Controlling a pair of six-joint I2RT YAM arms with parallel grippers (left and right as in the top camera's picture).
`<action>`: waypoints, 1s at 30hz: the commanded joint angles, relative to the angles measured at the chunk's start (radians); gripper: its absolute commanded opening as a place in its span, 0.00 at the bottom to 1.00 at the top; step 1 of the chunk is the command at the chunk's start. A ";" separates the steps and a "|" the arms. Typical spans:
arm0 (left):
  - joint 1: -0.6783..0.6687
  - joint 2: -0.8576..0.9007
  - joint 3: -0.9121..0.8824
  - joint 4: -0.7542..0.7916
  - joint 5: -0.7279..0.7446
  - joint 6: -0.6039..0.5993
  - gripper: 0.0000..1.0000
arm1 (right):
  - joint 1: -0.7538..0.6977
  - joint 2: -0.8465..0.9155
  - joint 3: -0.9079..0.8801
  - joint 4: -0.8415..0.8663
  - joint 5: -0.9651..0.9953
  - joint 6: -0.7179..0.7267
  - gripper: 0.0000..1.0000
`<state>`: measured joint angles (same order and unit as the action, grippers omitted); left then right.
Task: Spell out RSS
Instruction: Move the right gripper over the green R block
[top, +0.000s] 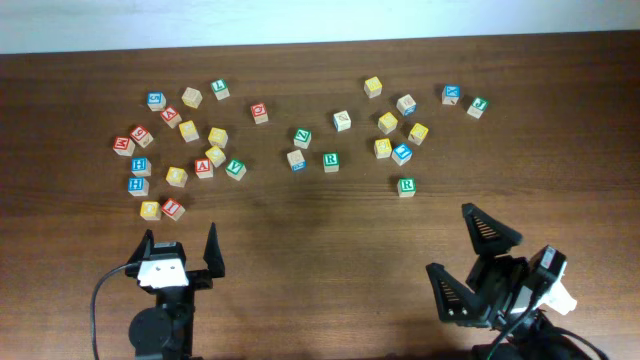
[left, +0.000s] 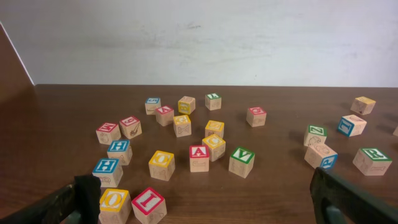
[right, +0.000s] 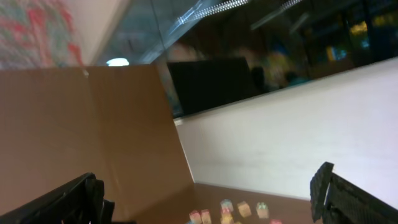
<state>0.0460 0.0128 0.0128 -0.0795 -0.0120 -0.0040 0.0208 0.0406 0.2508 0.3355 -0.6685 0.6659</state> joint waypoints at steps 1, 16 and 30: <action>-0.004 -0.001 -0.004 -0.004 -0.003 -0.010 0.99 | 0.005 0.108 0.166 -0.127 -0.009 -0.168 0.98; -0.004 -0.001 -0.004 -0.004 -0.003 -0.010 0.99 | 0.008 0.839 0.895 -0.868 0.039 -0.573 0.98; -0.004 -0.001 -0.004 -0.004 -0.003 -0.010 0.99 | 0.410 1.715 1.546 -1.452 0.626 -0.658 0.98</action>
<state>0.0460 0.0151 0.0128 -0.0795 -0.0124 -0.0040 0.3920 1.6157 1.6978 -1.0714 -0.1879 0.0265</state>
